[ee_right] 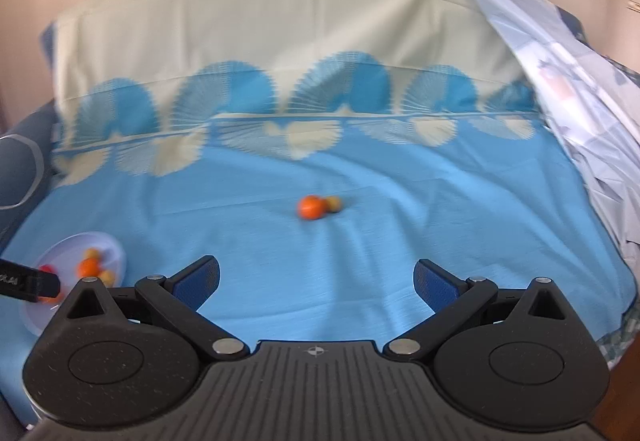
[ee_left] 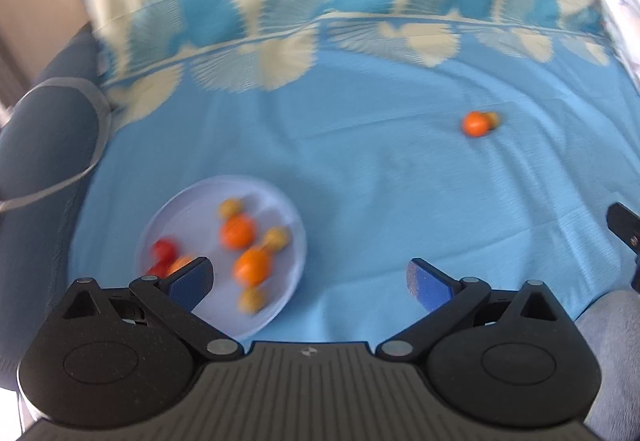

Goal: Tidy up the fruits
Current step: 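Move both tools toward the mandarin and yellow fruit on the sheet, then grasp the mandarin with the left tool while the right tool grasps the yellow fruit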

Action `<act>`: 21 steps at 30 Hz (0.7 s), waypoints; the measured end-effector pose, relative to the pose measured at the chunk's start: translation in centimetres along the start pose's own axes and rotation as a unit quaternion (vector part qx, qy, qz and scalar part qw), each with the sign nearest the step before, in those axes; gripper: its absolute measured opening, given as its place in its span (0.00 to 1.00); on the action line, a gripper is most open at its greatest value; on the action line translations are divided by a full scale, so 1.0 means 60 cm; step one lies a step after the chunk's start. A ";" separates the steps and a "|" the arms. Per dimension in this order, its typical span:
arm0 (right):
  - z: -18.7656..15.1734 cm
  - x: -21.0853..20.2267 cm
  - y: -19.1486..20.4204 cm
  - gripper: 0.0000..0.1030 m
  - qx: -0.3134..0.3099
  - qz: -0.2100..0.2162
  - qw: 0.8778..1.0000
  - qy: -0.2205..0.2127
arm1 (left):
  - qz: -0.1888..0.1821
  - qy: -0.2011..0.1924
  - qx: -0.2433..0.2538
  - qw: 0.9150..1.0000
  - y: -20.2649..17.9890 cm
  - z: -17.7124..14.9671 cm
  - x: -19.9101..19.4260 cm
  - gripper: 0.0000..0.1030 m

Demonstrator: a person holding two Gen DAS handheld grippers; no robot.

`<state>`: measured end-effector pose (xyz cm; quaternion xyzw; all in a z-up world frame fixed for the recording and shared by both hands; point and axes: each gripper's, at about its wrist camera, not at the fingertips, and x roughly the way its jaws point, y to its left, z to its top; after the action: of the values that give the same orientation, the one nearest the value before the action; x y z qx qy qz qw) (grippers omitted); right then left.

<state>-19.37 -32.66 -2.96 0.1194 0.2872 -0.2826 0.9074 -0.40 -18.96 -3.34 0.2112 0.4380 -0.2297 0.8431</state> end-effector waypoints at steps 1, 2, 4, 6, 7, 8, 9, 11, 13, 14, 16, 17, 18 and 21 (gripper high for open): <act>0.006 0.020 -0.019 0.99 0.005 -0.012 1.000 0.000 | -0.009 -0.003 0.017 1.000 -0.023 0.021 0.022 1.00; 0.011 0.038 -0.034 0.99 0.007 -0.019 1.000 0.002 | -0.019 -0.007 0.032 0.999 -0.045 0.042 0.045 1.00; 0.022 0.092 -0.068 0.99 0.001 -0.035 0.999 0.005 | -0.047 -0.015 0.064 0.997 -0.085 0.080 0.089 1.00; 0.031 0.154 -0.095 0.99 -0.016 -0.041 0.999 0.012 | -0.069 -0.024 0.093 0.993 -0.128 0.118 0.139 1.00; 0.036 0.191 -0.107 0.99 -0.028 -0.039 0.999 0.020 | -0.079 -0.028 0.106 0.991 -0.150 0.138 0.166 1.00; 0.038 0.221 -0.117 0.99 -0.036 -0.032 0.998 0.028 | -0.086 -0.031 0.119 0.989 -0.170 0.155 0.191 1.00; 0.041 0.256 -0.128 0.99 -0.045 -0.023 0.998 0.037 | -0.091 -0.034 0.131 0.987 -0.187 0.170 0.215 1.00; 0.046 0.320 -0.143 0.99 -0.061 -0.015 0.996 0.057 | -0.105 -0.036 0.153 0.982 -0.226 0.199 0.265 1.00; 0.050 0.368 -0.155 0.99 -0.066 -0.006 0.996 0.066 | -0.114 -0.033 0.165 0.979 -0.254 0.218 0.306 1.00; 0.052 0.385 -0.159 0.99 -0.065 -0.004 0.996 0.068 | -0.124 -0.029 0.169 0.977 -0.269 0.226 0.328 1.00; 0.054 0.413 -0.160 0.99 -0.073 0.007 0.995 0.061 | -0.136 -0.025 0.179 0.974 -0.285 0.234 0.358 0.95; 0.054 0.423 -0.157 0.99 -0.085 0.016 0.995 0.055 | -0.143 -0.027 0.186 0.972 -0.291 0.235 0.369 0.92; 0.053 0.432 -0.153 0.99 -0.099 0.019 0.994 0.050 | -0.149 -0.028 0.191 0.970 -0.295 0.235 0.378 0.72; 0.048 0.459 -0.144 0.99 -0.128 0.046 0.990 0.049 | -0.179 -0.021 0.195 0.964 -0.292 0.238 0.397 0.39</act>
<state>-4.47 -52.98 -17.33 0.0295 0.3594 -0.1954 0.9120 10.91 -45.88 -18.41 0.2850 0.3974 -0.4625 0.7395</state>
